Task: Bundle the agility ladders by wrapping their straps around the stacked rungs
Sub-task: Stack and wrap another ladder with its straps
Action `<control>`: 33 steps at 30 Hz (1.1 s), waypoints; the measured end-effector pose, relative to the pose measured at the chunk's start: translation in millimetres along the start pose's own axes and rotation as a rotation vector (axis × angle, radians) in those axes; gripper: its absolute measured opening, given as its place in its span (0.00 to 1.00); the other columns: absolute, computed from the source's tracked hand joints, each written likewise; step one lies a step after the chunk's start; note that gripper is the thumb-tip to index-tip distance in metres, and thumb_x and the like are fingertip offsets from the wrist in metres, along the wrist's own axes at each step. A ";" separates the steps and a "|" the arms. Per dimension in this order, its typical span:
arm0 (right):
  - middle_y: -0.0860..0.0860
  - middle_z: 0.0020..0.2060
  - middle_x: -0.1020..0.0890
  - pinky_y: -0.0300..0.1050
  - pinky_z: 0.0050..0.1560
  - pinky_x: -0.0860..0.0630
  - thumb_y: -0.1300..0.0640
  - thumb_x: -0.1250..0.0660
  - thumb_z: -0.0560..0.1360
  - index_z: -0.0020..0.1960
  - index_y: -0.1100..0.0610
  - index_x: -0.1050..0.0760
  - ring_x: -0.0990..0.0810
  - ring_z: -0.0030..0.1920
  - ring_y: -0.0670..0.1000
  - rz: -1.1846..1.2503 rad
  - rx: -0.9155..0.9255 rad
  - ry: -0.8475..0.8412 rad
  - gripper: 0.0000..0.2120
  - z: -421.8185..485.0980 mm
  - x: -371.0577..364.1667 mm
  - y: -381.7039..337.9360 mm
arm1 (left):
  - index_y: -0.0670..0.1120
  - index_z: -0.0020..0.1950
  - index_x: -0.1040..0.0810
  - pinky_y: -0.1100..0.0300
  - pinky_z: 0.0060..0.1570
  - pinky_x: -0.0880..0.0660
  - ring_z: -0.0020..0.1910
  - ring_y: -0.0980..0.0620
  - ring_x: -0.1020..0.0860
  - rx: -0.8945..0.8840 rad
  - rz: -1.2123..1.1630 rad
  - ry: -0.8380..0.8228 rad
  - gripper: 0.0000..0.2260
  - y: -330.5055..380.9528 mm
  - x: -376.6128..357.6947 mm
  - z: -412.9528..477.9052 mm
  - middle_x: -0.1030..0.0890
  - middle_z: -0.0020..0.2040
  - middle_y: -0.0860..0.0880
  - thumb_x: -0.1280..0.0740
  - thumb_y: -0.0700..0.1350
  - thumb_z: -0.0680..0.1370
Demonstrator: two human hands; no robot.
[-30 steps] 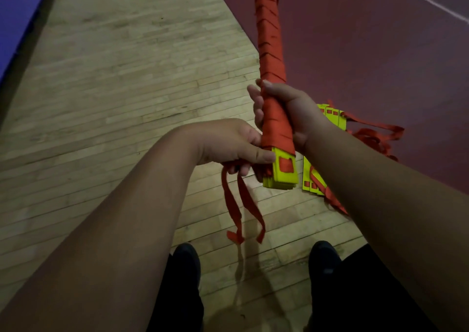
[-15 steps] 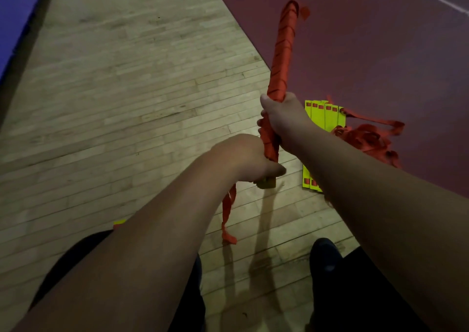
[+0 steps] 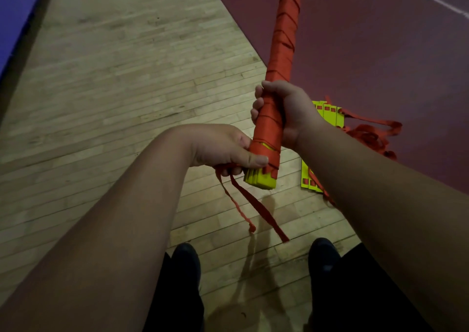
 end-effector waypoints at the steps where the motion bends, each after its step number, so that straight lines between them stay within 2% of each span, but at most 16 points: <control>1: 0.49 0.38 0.20 0.43 0.34 0.20 0.61 0.32 0.81 0.49 0.58 0.25 0.22 0.32 0.46 0.010 0.017 0.024 0.03 1.3 1.8 -1.3 | 0.42 0.61 0.15 0.61 0.37 0.27 0.35 0.54 0.25 -0.004 -0.002 0.021 0.24 0.8 1.0 0.4 0.21 0.38 0.48 0.25 0.59 0.76; 3: 0.50 0.36 0.22 0.42 0.32 0.21 0.62 0.33 0.81 0.48 0.57 0.27 0.24 0.31 0.47 0.042 0.038 0.062 0.04 4.6 6.8 -4.6 | 0.40 0.59 0.15 0.62 0.34 0.28 0.33 0.56 0.26 -0.023 -0.062 0.065 0.22 3.4 -0.3 4.4 0.22 0.35 0.51 0.25 0.58 0.77; 6: 0.50 0.36 0.22 0.42 0.31 0.22 0.63 0.34 0.82 0.48 0.57 0.27 0.25 0.30 0.47 0.060 0.047 0.084 0.05 6.7 12.7 -7.7 | 0.45 0.48 0.15 0.62 0.33 0.30 0.30 0.56 0.27 -0.054 -0.138 0.120 0.14 7.5 -4.9 10.4 0.23 0.32 0.51 0.25 0.56 0.80; 10: 0.50 0.35 0.22 0.42 0.31 0.22 0.63 0.33 0.81 0.47 0.58 0.28 0.24 0.30 0.47 0.031 0.039 0.088 0.05 7.8 16.6 -7.4 | 0.49 0.38 0.15 0.61 0.34 0.30 0.30 0.55 0.28 -0.077 -0.195 0.123 0.15 7.5 -11.1 16.4 0.25 0.31 0.50 0.26 0.56 0.80; 14: 0.51 0.36 0.22 0.43 0.33 0.21 0.64 0.32 0.81 0.51 0.58 0.27 0.24 0.31 0.48 -0.020 0.061 0.104 0.04 10.0 17.1 -12.3 | 0.48 0.42 0.15 0.60 0.35 0.30 0.31 0.54 0.26 -0.067 -0.180 0.129 0.15 7.8 -8.5 17.5 0.23 0.33 0.49 0.26 0.58 0.80; 18: 0.56 0.40 0.19 0.52 0.37 0.16 0.65 0.27 0.79 0.66 0.59 0.29 0.19 0.32 0.52 -0.200 0.193 0.266 0.18 12.8 28.3 -18.5 | 0.50 0.49 0.12 0.58 0.38 0.25 0.36 0.53 0.23 0.036 0.144 0.226 0.21 -2.1 6.8 13.5 0.16 0.38 0.49 0.29 0.67 0.79; 21: 0.59 0.50 0.18 0.55 0.41 0.13 0.63 0.28 0.81 0.65 0.56 0.33 0.16 0.36 0.54 -0.412 0.287 0.383 0.18 13.5 34.7 -17.2 | 0.53 0.52 0.13 0.58 0.40 0.24 0.40 0.53 0.20 0.106 0.388 0.263 0.20 -8.4 8.7 12.8 0.13 0.40 0.55 0.35 0.67 0.83; 23: 0.58 0.55 0.18 0.55 0.43 0.13 0.61 0.29 0.80 0.66 0.54 0.35 0.13 0.40 0.54 -0.526 0.318 0.451 0.20 14.7 38.7 -17.5 | 0.53 0.49 0.14 0.55 0.43 0.23 0.42 0.52 0.18 0.131 0.522 0.265 0.24 -7.6 6.7 15.7 0.14 0.43 0.53 0.38 0.69 0.83; 25: 0.57 0.57 0.18 0.54 0.45 0.13 0.60 0.29 0.80 0.67 0.53 0.36 0.12 0.41 0.53 -0.585 0.344 0.490 0.20 16.1 39.1 -18.8 | 0.51 0.48 0.14 0.52 0.47 0.18 0.44 0.51 0.16 0.156 0.520 0.266 0.31 -6.9 2.1 19.7 0.13 0.45 0.51 0.38 0.77 0.78; 27: 0.55 0.57 0.19 0.54 0.45 0.13 0.60 0.30 0.81 0.68 0.53 0.36 0.13 0.41 0.52 -0.589 0.352 0.501 0.21 17.7 37.0 -17.7 | 0.51 0.47 0.13 0.52 0.50 0.17 0.44 0.51 0.15 0.162 0.526 0.300 0.32 -6.2 -3.6 23.5 0.12 0.44 0.51 0.34 0.80 0.73; 30: 0.54 0.55 0.20 0.54 0.44 0.13 0.63 0.30 0.79 0.69 0.55 0.36 0.14 0.40 0.52 -0.563 0.331 0.515 0.23 19.9 36.1 -14.5 | 0.53 0.45 0.13 0.48 0.55 0.16 0.44 0.54 0.14 0.120 0.575 0.336 0.22 -8.1 -9.3 32.0 0.12 0.42 0.54 0.25 0.72 0.73; 33: 0.56 0.44 0.20 0.50 0.39 0.17 0.62 0.28 0.77 0.65 0.61 0.28 0.18 0.35 0.52 -0.257 0.252 0.404 0.18 19.5 34.1 -13.1 | 0.54 0.48 0.13 0.47 0.58 0.16 0.46 0.54 0.13 0.062 0.441 0.260 0.23 -7.7 -4.1 25.8 0.11 0.43 0.55 0.25 0.72 0.71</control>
Point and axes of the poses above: each hand's wrist, its own z-axis towards the middle knuckle, its own x-axis out of the back of the hand, y = z × x, the point moved 6 cm from there along z, towards the middle knuckle
